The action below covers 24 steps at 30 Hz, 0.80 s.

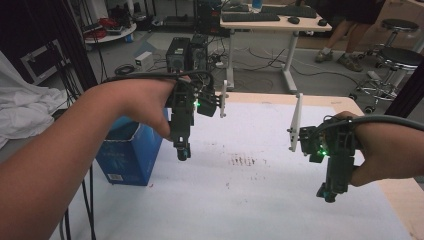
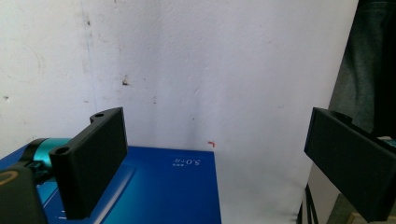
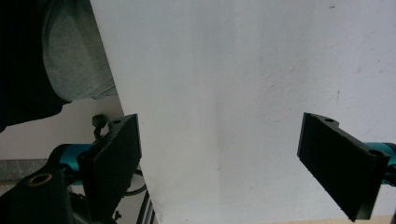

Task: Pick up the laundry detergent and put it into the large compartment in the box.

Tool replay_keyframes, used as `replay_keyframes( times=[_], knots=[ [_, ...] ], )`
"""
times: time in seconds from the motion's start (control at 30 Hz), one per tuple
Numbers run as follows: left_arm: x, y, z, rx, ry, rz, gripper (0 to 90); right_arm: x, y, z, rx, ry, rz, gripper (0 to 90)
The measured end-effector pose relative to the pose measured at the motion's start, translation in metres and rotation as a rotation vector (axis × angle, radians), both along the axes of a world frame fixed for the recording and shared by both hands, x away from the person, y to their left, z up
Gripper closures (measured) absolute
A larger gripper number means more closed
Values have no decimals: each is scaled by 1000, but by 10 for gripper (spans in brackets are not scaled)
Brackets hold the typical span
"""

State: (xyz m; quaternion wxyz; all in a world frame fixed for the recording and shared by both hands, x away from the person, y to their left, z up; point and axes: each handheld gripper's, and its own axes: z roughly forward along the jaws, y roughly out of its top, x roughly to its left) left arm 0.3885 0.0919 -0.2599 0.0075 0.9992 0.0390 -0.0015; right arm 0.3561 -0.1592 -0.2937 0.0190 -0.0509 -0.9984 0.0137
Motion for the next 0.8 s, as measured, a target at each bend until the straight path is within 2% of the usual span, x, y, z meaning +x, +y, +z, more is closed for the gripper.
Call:
replay_keyframes(
  times=[0.07, 0.1, 0.33, 0.8],
  knots=[
    [0, 0, 0, -3, 3, 2, 61, 0, 0, 1, 0, 1, -8, 128],
    [1, 0, 1, 3, 2, 2, 61, 2, 0, 1, -7, -6, 16, 128],
    [2, 2, -1, 10, 6, 12, 61, 8, -1, 5, 2, -7, 11, 128],
    [0, 0, 0, 11, 5, 9, 61, 7, -2, 5, -1, -9, 12, 128]
  ],
)
